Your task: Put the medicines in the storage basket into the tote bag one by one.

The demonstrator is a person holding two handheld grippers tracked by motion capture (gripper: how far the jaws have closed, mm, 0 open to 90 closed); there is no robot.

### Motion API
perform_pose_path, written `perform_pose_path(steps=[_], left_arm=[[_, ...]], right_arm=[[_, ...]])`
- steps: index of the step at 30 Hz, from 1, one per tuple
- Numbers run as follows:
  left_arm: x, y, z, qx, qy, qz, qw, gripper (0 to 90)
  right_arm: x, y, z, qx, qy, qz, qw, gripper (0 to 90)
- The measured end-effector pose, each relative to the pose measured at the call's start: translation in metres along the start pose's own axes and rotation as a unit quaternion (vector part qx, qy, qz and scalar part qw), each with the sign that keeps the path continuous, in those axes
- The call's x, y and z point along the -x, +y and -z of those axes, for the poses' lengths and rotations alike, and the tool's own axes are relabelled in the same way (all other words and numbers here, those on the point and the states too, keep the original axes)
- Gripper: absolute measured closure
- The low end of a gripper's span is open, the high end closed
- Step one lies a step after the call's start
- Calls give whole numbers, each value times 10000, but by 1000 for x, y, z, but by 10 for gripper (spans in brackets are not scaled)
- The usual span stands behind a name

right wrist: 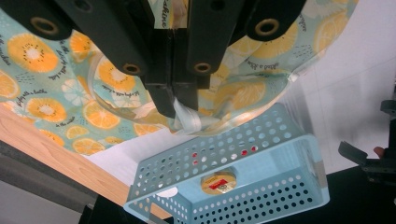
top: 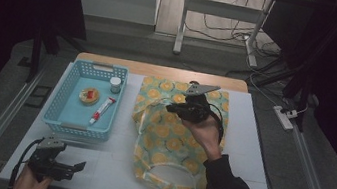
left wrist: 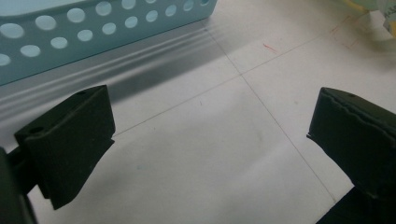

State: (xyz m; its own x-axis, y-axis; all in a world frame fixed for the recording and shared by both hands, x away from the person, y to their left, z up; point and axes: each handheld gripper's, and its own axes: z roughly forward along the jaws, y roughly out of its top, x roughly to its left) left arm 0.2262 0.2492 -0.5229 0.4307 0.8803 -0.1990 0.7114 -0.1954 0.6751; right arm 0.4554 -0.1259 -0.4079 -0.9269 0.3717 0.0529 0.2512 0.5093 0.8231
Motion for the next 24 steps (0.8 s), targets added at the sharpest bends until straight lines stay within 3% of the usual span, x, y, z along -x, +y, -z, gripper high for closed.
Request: perform_pose_path(steps=[7,10,17,20,24], left_arm=[[-5,0,2,15,-185,181,9997,4],[-4,1,3,20,-150,146,9998,3],[-6,4,8,130,-319,82,9994,0],[-9,5,9,218,-529,58,9983,0],[-9,8,11,290,-656,-17,9974,0]], right_arm=[[0,1,1,-135,-32,63,9999,895],[-1,2,1,-218,-19,54,9997,894],[1,1,0,-368,-31,18,9993,894],[1,1,0,-422,-5,10,9991,894],[1,2,1,-456,15,-1,9990,894]])
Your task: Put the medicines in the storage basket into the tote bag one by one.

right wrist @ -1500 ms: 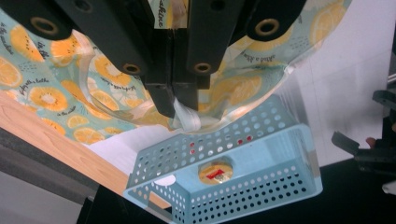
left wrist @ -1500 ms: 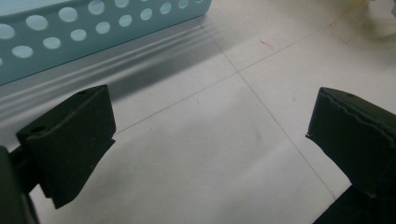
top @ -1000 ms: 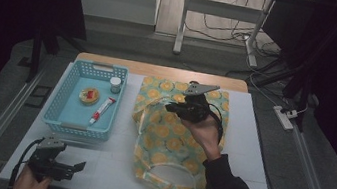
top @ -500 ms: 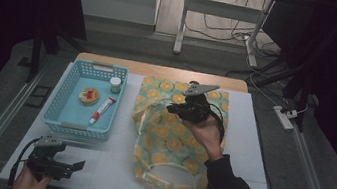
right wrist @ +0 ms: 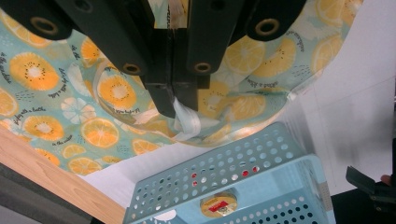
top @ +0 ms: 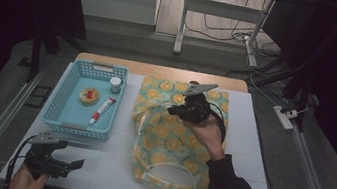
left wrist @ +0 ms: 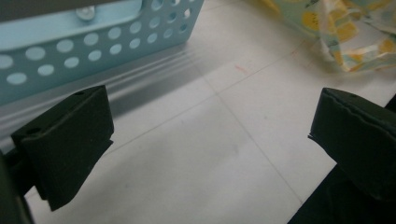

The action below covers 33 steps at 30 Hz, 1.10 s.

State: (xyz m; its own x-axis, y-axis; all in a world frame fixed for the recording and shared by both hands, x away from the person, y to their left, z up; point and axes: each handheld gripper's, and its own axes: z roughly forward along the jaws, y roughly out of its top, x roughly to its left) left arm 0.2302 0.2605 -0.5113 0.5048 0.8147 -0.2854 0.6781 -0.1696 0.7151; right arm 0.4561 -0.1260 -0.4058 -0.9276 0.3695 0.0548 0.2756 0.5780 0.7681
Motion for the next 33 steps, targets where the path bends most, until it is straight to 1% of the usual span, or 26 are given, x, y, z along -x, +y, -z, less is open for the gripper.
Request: perform_pose_path(steps=[3,7,9,11,14,16,18,22,24,26,29,31,33], left_arm=[[1,4,3,100,-69,-72,9999,0],[4,11,7,161,-94,-272,9995,0],[4,14,9,176,-75,-253,9995,0],[3,17,11,304,-35,-202,9993,0],[0,22,13,346,-112,-100,9993,0],[-1,25,13,265,-107,-94,9995,0],[-2,28,11,200,-48,-142,9997,0],[-1,34,8,286,-46,-175,9994,0],[0,38,8,268,-20,-224,9994,0],[1,44,8,243,65,-308,9992,0],[-2,51,6,224,85,-306,9992,0],[-5,56,4,168,141,-310,9993,0],[-7,60,1,52,187,-307,9993,0]], right_arm=[[0,0,1,-3,8,-3,10000,894],[1,-1,1,-20,4,-25,10000,894],[2,-2,1,-19,7,-32,10000,894],[2,-2,1,-15,6,-31,10000,894],[1,-1,1,-1,-9,25,10000,894],[0,-1,2,22,-17,53,10000,894],[0,-1,2,35,-5,61,10000,894],[2,-2,1,12,1,45,10000,894],[2,-2,1,11,2,36,10000,894],[3,-3,1,13,5,25,10000,894],[4,-3,2,30,2,3,10000,894],[5,-3,2,38,-4,-1,10000,894],[4,-3,3,46,-1,6,10000,894]])
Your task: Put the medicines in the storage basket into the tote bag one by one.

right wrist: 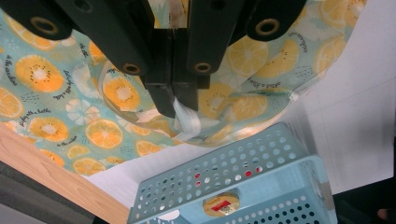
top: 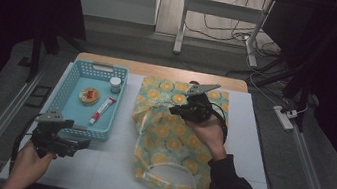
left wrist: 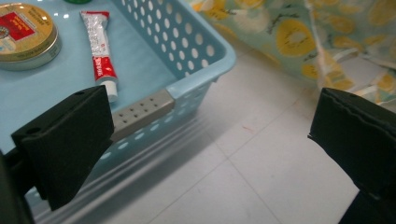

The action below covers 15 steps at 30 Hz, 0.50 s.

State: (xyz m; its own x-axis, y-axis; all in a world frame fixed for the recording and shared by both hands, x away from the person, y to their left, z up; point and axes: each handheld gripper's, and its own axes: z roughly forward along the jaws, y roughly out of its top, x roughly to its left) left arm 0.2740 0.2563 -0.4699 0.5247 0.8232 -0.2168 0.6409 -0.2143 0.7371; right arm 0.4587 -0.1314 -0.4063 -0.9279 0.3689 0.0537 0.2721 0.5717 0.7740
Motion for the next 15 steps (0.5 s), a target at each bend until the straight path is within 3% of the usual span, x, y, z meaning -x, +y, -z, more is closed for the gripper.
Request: perform_pose_path(steps=[15], left_arm=[[-19,26,-9,-109,208,128,9996,15]], right_arm=[[-1,1,3,46,46,16,10000,894]])
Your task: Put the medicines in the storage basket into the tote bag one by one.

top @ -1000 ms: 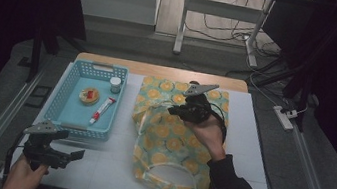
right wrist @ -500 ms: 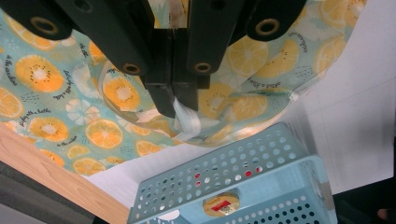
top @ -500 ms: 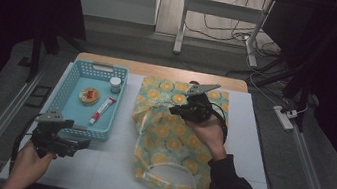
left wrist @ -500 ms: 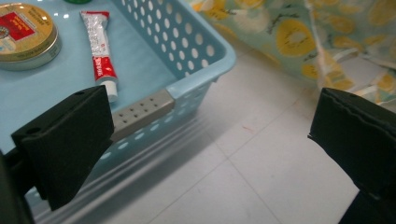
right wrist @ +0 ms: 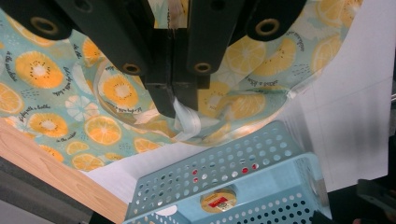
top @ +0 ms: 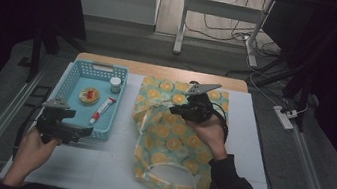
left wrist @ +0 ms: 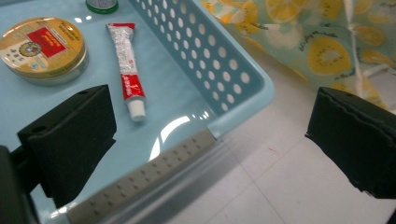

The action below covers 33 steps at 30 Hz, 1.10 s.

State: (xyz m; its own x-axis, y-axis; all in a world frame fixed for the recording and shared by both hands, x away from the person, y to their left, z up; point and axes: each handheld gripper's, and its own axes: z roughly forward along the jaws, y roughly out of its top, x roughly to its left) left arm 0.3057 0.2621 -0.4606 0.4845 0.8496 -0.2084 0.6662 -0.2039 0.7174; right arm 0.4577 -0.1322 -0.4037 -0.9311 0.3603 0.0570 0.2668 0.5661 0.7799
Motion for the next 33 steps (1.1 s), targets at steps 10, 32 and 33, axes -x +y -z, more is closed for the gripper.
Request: perform_pose_path(steps=[10,32,33], left_arm=[[-19,20,-15,-107,241,-37,9996,1],[-66,53,-45,-204,373,287,9987,8],[-68,54,-47,-215,370,271,9987,8]], right_arm=[[1,-1,0,-2,-7,11,10000,894],[1,-1,1,17,-6,28,10000,894],[1,-1,1,14,-16,30,10000,894]])
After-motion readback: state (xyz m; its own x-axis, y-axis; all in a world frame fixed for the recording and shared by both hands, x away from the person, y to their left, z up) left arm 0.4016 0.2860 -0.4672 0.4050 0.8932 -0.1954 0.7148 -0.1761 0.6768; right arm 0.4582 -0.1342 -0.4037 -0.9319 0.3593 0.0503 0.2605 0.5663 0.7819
